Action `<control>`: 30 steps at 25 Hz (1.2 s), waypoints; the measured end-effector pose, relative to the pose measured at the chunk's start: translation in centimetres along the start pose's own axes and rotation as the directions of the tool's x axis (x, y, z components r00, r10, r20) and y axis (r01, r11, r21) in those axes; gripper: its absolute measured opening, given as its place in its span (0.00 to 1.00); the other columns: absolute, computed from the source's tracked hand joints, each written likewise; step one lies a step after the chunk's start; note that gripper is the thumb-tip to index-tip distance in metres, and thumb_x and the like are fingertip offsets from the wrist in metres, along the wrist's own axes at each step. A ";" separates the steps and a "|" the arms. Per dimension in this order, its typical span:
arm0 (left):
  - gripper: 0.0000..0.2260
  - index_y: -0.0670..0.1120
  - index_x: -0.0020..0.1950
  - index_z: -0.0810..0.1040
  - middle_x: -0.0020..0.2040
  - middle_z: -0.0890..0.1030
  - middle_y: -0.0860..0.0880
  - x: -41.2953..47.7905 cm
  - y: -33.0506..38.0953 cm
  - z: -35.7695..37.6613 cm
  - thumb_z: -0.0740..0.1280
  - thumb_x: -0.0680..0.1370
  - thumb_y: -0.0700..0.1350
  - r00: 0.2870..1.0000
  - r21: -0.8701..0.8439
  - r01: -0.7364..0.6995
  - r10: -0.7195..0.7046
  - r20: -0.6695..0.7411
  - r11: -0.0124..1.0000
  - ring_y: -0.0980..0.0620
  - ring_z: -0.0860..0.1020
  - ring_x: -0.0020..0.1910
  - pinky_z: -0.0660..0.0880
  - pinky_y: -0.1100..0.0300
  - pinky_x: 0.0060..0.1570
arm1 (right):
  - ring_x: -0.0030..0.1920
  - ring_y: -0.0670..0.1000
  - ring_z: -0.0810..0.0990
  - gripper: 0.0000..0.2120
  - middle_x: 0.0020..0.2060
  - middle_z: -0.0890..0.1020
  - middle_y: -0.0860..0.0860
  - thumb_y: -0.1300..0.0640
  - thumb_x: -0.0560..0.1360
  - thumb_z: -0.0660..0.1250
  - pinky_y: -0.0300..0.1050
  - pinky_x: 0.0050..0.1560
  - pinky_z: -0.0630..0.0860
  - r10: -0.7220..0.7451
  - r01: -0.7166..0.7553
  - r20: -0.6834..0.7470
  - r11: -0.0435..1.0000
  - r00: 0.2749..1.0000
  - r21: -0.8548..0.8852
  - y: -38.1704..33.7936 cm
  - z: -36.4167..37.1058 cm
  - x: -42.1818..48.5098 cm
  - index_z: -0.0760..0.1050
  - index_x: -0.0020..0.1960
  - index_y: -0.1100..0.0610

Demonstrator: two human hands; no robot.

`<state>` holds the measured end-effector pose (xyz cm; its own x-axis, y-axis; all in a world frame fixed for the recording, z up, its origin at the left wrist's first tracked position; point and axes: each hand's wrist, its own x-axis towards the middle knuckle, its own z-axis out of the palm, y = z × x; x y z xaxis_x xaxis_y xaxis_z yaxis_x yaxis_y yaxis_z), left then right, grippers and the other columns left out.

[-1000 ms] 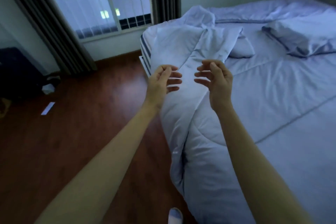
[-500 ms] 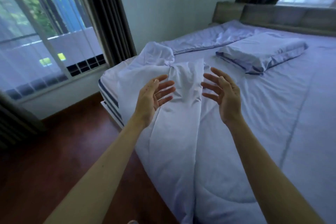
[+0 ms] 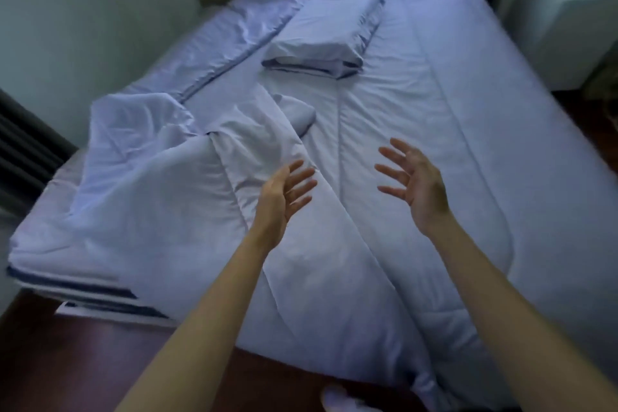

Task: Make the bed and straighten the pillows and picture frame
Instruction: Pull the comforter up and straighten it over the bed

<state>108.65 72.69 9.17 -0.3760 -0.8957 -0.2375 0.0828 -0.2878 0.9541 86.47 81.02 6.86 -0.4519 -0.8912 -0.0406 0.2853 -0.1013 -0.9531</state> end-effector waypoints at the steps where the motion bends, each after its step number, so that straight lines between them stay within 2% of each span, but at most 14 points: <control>1: 0.13 0.52 0.56 0.78 0.54 0.85 0.51 1.0 -1.0 -0.2 0.55 0.81 0.51 0.999 0.019 0.034 -0.034 0.010 0.999 0.51 0.83 0.52 0.78 0.55 0.51 | 0.56 0.50 0.82 0.15 0.57 0.82 0.44 0.47 0.79 0.55 0.47 0.43 0.81 0.028 -0.029 -0.042 1.000 0.999 -0.008 1.3 -0.2 0.2 0.77 0.59 0.43; 6: 0.13 0.53 0.56 0.78 0.52 0.85 0.53 5.6 -4.9 -2.3 0.55 0.82 0.51 0.987 0.135 0.146 -0.153 0.040 0.980 0.51 0.83 0.52 0.78 0.55 0.52 | 0.53 0.48 0.83 0.13 0.55 0.83 0.43 0.45 0.76 0.58 0.44 0.43 0.80 0.158 -0.174 -0.148 0.980 0.976 -0.096 9.0 1.0 3.0 0.77 0.57 0.43; 9: 0.13 0.53 0.57 0.77 0.52 0.84 0.54 7.1 -6.0 -4.5 0.54 0.82 0.51 0.981 0.244 0.160 -0.182 0.071 0.957 0.53 0.83 0.51 0.78 0.55 0.53 | 0.60 0.51 0.78 0.16 0.63 0.79 0.52 0.51 0.79 0.61 0.45 0.54 0.76 0.209 -0.258 -0.205 0.933 0.956 -0.253 14.3 3.6 4.8 0.74 0.64 0.53; 11: 0.13 0.53 0.58 0.76 0.54 0.83 0.52 7.4 -6.3 -5.8 0.54 0.83 0.51 0.976 0.260 0.188 -0.210 0.057 0.947 0.53 0.83 0.51 0.77 0.54 0.53 | 0.67 0.56 0.72 0.22 0.68 0.73 0.56 0.54 0.78 0.63 0.49 0.66 0.69 0.275 -0.342 -0.205 0.797 0.939 -0.498 17.0 5.3 5.2 0.67 0.71 0.58; 13: 0.11 0.54 0.58 0.75 0.53 0.83 0.52 7.6 -6.4 -7.1 0.54 0.83 0.51 0.970 0.252 0.217 -0.237 0.053 0.943 0.52 0.82 0.51 0.76 0.53 0.54 | 0.67 0.57 0.72 0.29 0.68 0.72 0.55 0.52 0.74 0.67 0.52 0.66 0.68 0.346 -0.392 -0.206 0.649 0.915 -0.652 18.1 7.0 4.6 0.63 0.73 0.55; 16: 0.12 0.51 0.61 0.73 0.55 0.82 0.50 8.0 -5.8 -9.3 0.55 0.82 0.50 0.969 0.277 0.215 -0.240 0.058 0.936 0.51 0.80 0.54 0.75 0.55 0.54 | 0.60 0.56 0.78 0.32 0.59 0.79 0.54 0.55 0.68 0.73 0.52 0.59 0.74 0.309 -0.306 -0.121 0.669 0.943 -0.677 18.2 10.2 3.0 0.66 0.70 0.53; 18: 0.14 0.46 0.65 0.72 0.60 0.79 0.47 8.1 -5.3 -11.2 0.59 0.81 0.48 0.983 0.370 0.154 -0.179 0.036 0.916 0.51 0.77 0.57 0.73 0.57 0.54 | 0.59 0.56 0.79 0.33 0.59 0.80 0.56 0.62 0.68 0.72 0.52 0.59 0.74 0.306 -0.184 0.044 0.673 0.951 -0.717 18.6 13.6 0.8 0.67 0.70 0.55; 19: 0.17 0.45 0.67 0.70 0.63 0.77 0.46 8.0 -5.2 -12.2 0.62 0.80 0.47 0.994 0.450 0.089 -0.109 0.020 0.888 0.50 0.75 0.61 0.73 0.56 0.59 | 0.61 0.55 0.77 0.33 0.61 0.79 0.57 0.65 0.68 0.71 0.51 0.61 0.73 0.325 -0.128 0.133 0.669 0.936 -0.732 18.9 15.4 -0.5 0.66 0.72 0.57; 21: 0.30 0.44 0.73 0.62 0.70 0.67 0.43 7.8 -5.0 -14.1 0.69 0.75 0.50 0.998 0.645 -0.056 0.054 0.023 0.762 0.48 0.68 0.69 0.66 0.52 0.69 | 0.62 0.50 0.75 0.32 0.65 0.77 0.58 0.65 0.70 0.68 0.47 0.64 0.71 0.377 -0.029 0.263 0.616 0.888 -0.787 19.7 18.8 -3.6 0.65 0.73 0.57; 23: 0.42 0.47 0.77 0.52 0.74 0.56 0.38 7.7 -4.4 -16.4 0.74 0.70 0.51 0.985 0.772 -0.144 0.167 0.049 0.619 0.42 0.61 0.73 0.62 0.49 0.72 | 0.61 0.51 0.75 0.27 0.63 0.78 0.54 0.63 0.72 0.66 0.40 0.59 0.70 0.411 0.066 0.350 0.565 0.842 -0.822 20.8 22.1 -7.4 0.68 0.70 0.54; 25: 0.46 0.53 0.77 0.46 0.75 0.49 0.35 8.0 -3.6 -18.7 0.73 0.69 0.44 0.977 0.876 -0.152 0.203 0.064 0.457 0.35 0.65 0.69 0.69 0.45 0.66 | 0.57 0.53 0.78 0.18 0.57 0.81 0.51 0.61 0.73 0.65 0.42 0.53 0.71 0.412 0.165 0.435 0.547 0.800 -0.821 21.6 24.7 -11.1 0.75 0.62 0.53; 27: 0.46 0.58 0.77 0.45 0.76 0.47 0.36 7.7 -2.9 -20.6 0.67 0.68 0.36 0.960 0.942 -0.220 0.228 0.163 0.252 0.33 0.70 0.64 0.76 0.45 0.52 | 0.51 0.55 0.79 0.09 0.50 0.82 0.51 0.59 0.74 0.64 0.46 0.48 0.72 0.438 0.247 0.514 0.533 0.738 -0.809 22.2 26.8 -14.6 0.75 0.53 0.51; 29: 0.46 0.58 0.77 0.48 0.77 0.52 0.37 7.1 -2.8 -21.0 0.63 0.67 0.31 0.927 0.943 -0.321 0.231 0.294 0.085 0.34 0.72 0.61 0.77 0.47 0.42 | 0.49 0.55 0.79 0.07 0.47 0.81 0.50 0.57 0.72 0.62 0.49 0.44 0.72 0.493 0.269 0.558 0.539 0.668 -0.798 22.8 28.1 -16.8 0.72 0.48 0.48; 30: 0.44 0.57 0.77 0.50 0.75 0.58 0.36 6.8 -3.1 -21.0 0.61 0.67 0.30 0.917 0.939 -0.341 0.232 0.324 0.039 0.33 0.73 0.59 0.75 0.48 0.40 | 0.48 0.55 0.78 0.08 0.47 0.81 0.50 0.55 0.70 0.61 0.49 0.43 0.72 0.496 0.279 0.582 0.555 0.645 -0.783 23.2 28.5 -17.4 0.71 0.49 0.48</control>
<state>125.22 60.35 0.80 -0.6245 -0.7785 0.0631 -0.7350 0.6131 0.2895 125.03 81.61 -5.98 0.3417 -0.8821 -0.3243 -0.6298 0.0411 -0.7756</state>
